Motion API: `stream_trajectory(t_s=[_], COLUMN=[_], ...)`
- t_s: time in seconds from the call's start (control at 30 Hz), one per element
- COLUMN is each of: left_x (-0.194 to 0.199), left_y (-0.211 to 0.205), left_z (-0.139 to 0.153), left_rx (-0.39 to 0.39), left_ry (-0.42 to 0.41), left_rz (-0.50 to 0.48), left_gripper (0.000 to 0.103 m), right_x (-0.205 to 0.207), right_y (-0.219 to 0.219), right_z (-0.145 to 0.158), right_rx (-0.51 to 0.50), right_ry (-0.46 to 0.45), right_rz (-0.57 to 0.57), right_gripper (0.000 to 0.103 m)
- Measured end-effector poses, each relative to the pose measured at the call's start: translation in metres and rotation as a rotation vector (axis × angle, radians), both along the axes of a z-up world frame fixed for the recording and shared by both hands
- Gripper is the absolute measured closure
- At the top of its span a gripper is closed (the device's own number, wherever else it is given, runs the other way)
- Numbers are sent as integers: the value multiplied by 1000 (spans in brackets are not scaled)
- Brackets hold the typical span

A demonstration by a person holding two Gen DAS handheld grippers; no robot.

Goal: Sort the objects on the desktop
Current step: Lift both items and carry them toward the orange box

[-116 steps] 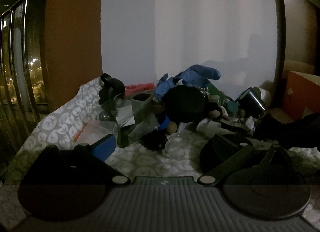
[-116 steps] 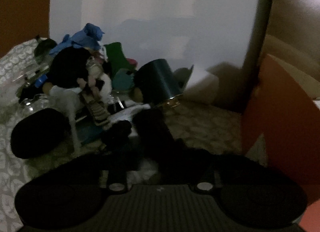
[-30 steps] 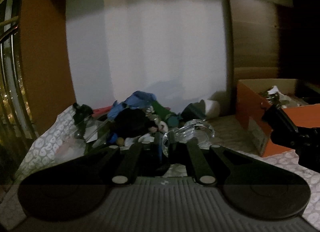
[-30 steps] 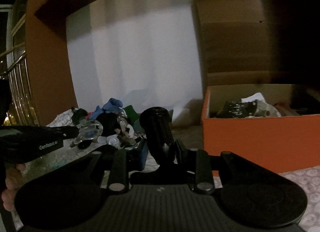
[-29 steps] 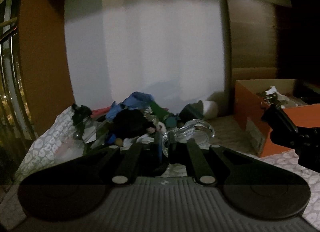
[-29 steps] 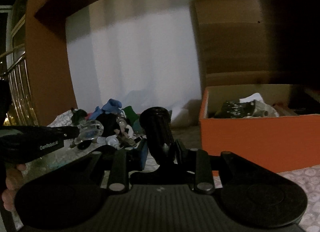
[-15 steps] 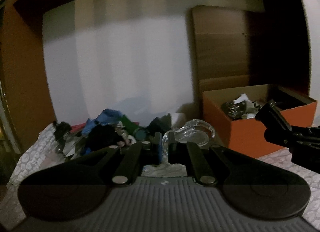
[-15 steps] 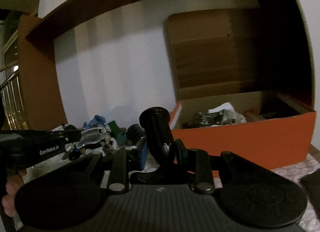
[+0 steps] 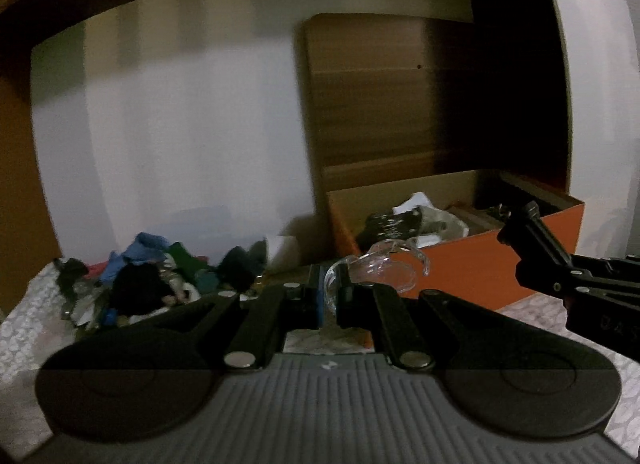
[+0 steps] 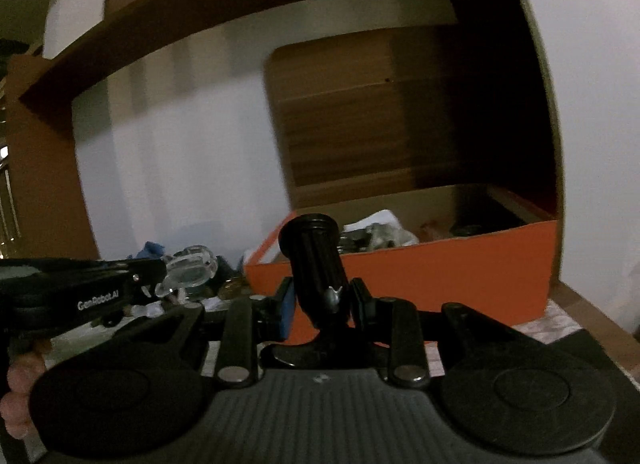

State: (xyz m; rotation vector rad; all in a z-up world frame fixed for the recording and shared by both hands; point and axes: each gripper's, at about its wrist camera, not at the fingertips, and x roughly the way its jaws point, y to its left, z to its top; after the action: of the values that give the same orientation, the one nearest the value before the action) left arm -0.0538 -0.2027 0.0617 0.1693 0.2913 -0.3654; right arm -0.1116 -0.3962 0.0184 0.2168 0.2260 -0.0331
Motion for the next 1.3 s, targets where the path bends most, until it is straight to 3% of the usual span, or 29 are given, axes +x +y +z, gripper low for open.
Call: stream_trajectory(t_s=[0.6,1.3], left_x=[16,68], left_y=[-58,-90], left_z=[15,38], left_rx=[-25,-16], left_ry=[-17,-66], left_rz=[-106,-63], left_gripper=[95,95], right_x=[13,63], right_y=[-54,-94], right_z=[14,33], right_rx=[-24,-81], right_ry=[-9,-2], right_rz=[-110,-159], right_gripper=[77,77])
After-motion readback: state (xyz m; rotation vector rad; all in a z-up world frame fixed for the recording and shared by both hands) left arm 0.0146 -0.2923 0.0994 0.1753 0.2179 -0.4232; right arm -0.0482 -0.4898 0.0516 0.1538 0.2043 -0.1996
